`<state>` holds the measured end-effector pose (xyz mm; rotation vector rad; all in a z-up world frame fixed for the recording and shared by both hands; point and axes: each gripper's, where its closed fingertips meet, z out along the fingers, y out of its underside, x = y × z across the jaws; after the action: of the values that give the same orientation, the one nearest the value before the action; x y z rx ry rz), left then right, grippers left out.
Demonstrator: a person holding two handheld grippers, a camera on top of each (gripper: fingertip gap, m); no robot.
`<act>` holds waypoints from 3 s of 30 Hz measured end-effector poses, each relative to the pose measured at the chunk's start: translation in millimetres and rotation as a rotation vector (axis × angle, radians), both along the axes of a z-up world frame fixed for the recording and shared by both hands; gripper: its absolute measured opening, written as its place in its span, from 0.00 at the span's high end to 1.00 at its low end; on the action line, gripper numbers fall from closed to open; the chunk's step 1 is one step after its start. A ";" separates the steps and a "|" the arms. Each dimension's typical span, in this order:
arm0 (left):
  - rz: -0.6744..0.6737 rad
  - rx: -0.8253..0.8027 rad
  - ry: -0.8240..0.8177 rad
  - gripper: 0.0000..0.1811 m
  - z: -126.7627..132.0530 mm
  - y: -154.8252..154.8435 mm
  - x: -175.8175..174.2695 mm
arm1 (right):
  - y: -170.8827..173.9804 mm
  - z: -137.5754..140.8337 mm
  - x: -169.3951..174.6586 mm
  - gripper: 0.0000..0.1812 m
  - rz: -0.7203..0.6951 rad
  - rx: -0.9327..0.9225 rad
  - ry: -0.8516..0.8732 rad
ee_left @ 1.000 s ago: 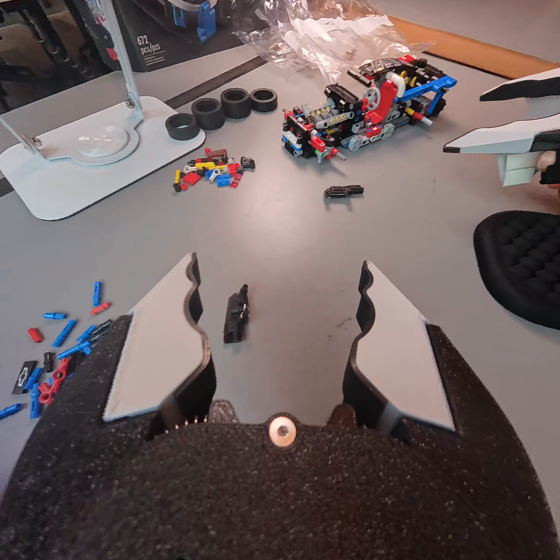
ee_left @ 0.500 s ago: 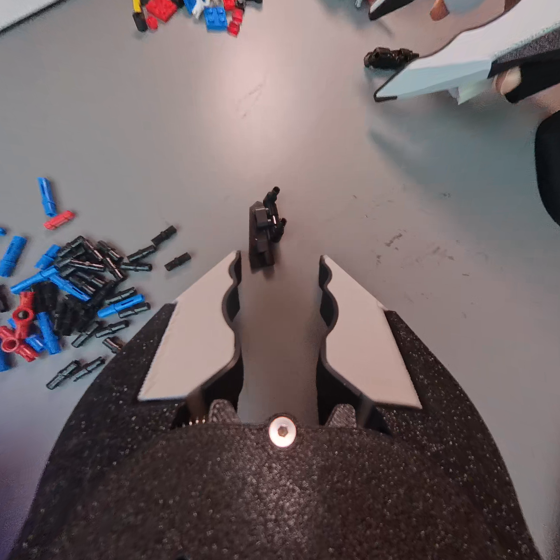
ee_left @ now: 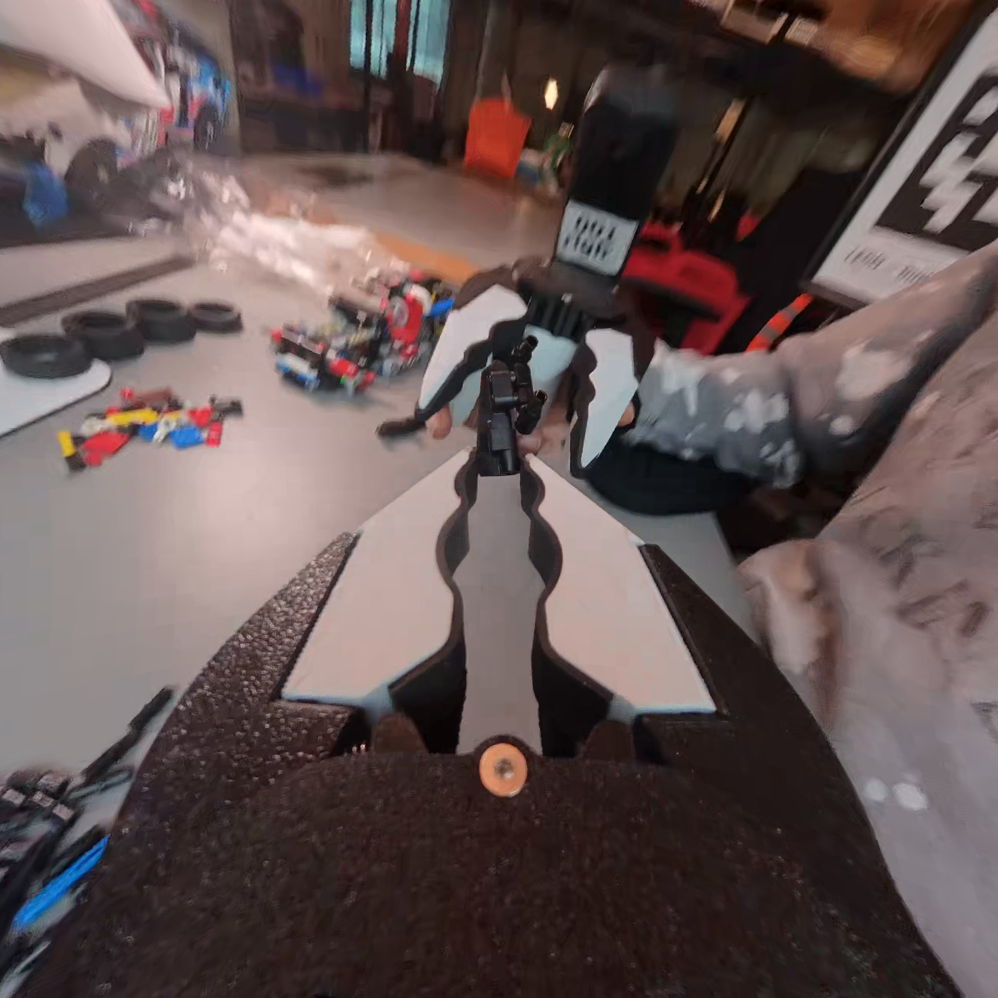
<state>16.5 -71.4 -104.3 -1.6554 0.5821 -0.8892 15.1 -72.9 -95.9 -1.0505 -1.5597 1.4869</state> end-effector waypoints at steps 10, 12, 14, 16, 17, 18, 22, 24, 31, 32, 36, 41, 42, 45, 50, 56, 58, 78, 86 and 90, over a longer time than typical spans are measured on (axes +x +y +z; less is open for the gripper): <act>-0.045 0.067 -0.241 0.93 30.3 -9.1 11.4 | -5.6 46.1 5.8 0.89 0.036 -0.336 0.200; -0.050 0.059 -0.246 0.93 29.7 -10.6 12.3 | -7.9 42.6 4.6 0.87 0.050 -0.345 0.180; -0.058 0.053 -0.255 0.93 29.7 -12.1 12.6 | -11.0 40.2 4.3 0.85 0.066 -0.345 0.169; -0.061 0.046 -0.242 0.93 26.9 -12.7 13.6 | -13.9 39.6 4.1 0.88 0.082 -0.353 0.160; -0.067 0.043 -0.245 0.93 26.6 -13.7 14.6 | -14.5 39.8 4.8 0.89 0.091 -0.352 0.161; -0.067 0.038 -0.249 0.93 26.3 -13.8 15.0 | -14.4 39.6 5.6 0.89 0.099 -0.361 0.156; -0.012 0.018 -0.224 0.83 24.2 -8.7 4.5 | -7.7 29.7 5.9 0.89 0.093 -0.371 0.086; -0.005 0.020 -0.239 0.85 29.0 -11.2 -3.6 | -5.1 18.3 4.3 0.89 0.074 -0.341 0.023; -0.053 -0.047 -0.180 0.97 15.7 -15.9 5.5 | -10.0 7.7 -1.2 0.89 0.077 -0.315 -0.015; -0.062 -0.053 -0.176 0.98 14.7 -16.8 7.0 | -10.6 7.2 -1.3 0.89 0.079 -0.312 -0.015; -0.067 -0.054 -0.158 0.99 12.4 -18.3 9.1 | -12.5 4.6 1.1 0.89 0.100 -0.301 -0.030; -0.046 -0.070 -0.214 1.00 18.5 -14.7 6.2 | -7.8 9.3 2.0 0.90 0.101 -0.279 -0.009; -0.041 -0.071 -0.222 1.00 19.4 -13.8 5.0 | -6.8 9.3 2.2 0.90 0.105 -0.292 -0.009; 0.020 -0.050 -0.327 1.00 30.8 -11.6 -18.3 | 14.5 13.7 9.7 0.98 0.055 -0.342 0.032; 0.026 -0.039 -0.311 1.00 32.5 -12.9 -20.4 | 8.7 7.2 8.5 0.98 0.050 -0.294 0.016; 0.339 -0.235 -0.021 0.99 -30.8 23.4 -59.4 | 14.9 -2.2 3.7 0.98 0.031 -0.328 -0.033; 0.368 -0.252 -0.004 0.99 -34.5 26.1 -64.5 | 14.1 -6.1 2.3 0.97 0.024 -0.330 -0.046; 0.628 -0.342 0.499 0.92 -88.4 41.1 -125.2 | 16.5 -14.6 -3.5 0.97 -0.026 -0.322 -0.059; 0.234 -0.206 -0.031 0.84 -19.4 24.3 -52.1 | -0.8 -16.9 0.8 0.98 0.083 -0.342 -0.096; -0.106 -0.193 -0.293 0.88 14.4 -8.4 -10.0 | -30.2 -4.0 14.5 0.98 0.321 -0.483 -0.108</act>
<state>6.6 -79.8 -89.8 -1.6348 0.3939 -1.2725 29.7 -103.1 -99.9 -1.1987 -1.5315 2.1327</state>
